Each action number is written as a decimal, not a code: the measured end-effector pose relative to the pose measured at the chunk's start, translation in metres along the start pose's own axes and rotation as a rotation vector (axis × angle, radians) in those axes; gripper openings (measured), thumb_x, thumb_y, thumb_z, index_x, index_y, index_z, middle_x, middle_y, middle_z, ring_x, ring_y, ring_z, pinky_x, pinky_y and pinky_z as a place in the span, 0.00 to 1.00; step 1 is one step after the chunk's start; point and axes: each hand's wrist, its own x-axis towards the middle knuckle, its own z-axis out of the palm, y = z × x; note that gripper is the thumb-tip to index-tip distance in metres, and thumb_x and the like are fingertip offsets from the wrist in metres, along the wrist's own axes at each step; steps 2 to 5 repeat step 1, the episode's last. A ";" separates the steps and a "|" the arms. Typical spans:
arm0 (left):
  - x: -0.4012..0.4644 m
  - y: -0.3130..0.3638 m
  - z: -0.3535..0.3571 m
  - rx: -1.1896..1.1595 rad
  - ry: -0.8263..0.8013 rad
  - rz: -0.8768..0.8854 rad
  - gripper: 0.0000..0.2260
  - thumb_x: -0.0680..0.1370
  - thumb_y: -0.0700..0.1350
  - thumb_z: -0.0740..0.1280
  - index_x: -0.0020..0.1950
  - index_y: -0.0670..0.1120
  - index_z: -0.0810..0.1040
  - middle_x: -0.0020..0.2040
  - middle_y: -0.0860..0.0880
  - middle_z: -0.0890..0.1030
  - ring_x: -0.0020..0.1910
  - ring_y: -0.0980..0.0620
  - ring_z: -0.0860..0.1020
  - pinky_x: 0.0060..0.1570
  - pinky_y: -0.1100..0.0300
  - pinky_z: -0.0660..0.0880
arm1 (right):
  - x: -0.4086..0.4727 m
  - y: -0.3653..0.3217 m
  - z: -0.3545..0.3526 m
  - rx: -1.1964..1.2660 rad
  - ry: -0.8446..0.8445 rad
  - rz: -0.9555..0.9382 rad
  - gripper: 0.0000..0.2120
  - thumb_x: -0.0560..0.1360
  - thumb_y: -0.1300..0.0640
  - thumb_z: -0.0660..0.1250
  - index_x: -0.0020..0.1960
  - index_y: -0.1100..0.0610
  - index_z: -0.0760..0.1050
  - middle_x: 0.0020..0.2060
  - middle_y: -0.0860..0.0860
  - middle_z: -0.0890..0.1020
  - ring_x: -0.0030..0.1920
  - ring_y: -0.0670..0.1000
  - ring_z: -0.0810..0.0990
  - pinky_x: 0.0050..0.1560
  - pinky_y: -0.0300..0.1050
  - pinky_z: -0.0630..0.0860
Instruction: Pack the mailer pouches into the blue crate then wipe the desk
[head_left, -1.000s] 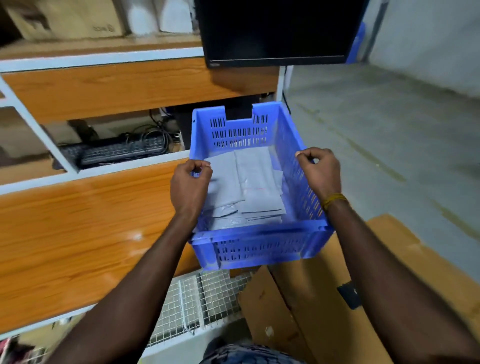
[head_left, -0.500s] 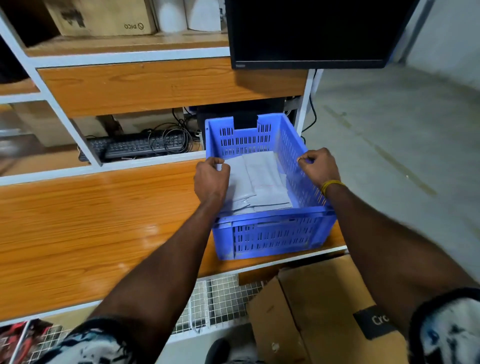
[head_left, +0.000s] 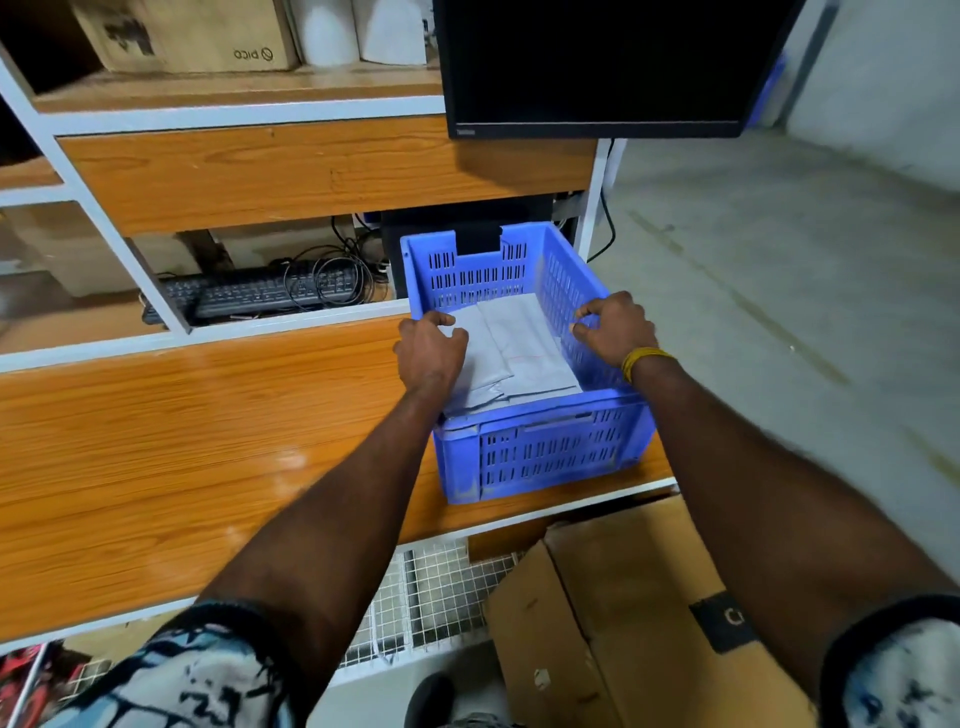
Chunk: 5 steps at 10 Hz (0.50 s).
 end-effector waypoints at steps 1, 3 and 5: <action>-0.015 -0.010 -0.008 -0.024 -0.008 0.089 0.14 0.73 0.53 0.66 0.58 0.53 0.80 0.58 0.39 0.76 0.49 0.34 0.79 0.46 0.48 0.77 | -0.034 -0.031 0.006 0.160 0.087 -0.135 0.13 0.76 0.50 0.69 0.59 0.52 0.80 0.61 0.58 0.74 0.58 0.61 0.78 0.61 0.57 0.74; -0.015 -0.010 -0.008 -0.024 -0.008 0.089 0.14 0.73 0.53 0.66 0.58 0.53 0.80 0.58 0.39 0.76 0.49 0.34 0.79 0.46 0.48 0.77 | -0.034 -0.031 0.006 0.160 0.087 -0.135 0.13 0.76 0.50 0.69 0.59 0.52 0.80 0.61 0.58 0.74 0.58 0.61 0.78 0.61 0.57 0.74; -0.015 -0.010 -0.008 -0.024 -0.008 0.089 0.14 0.73 0.53 0.66 0.58 0.53 0.80 0.58 0.39 0.76 0.49 0.34 0.79 0.46 0.48 0.77 | -0.034 -0.031 0.006 0.160 0.087 -0.135 0.13 0.76 0.50 0.69 0.59 0.52 0.80 0.61 0.58 0.74 0.58 0.61 0.78 0.61 0.57 0.74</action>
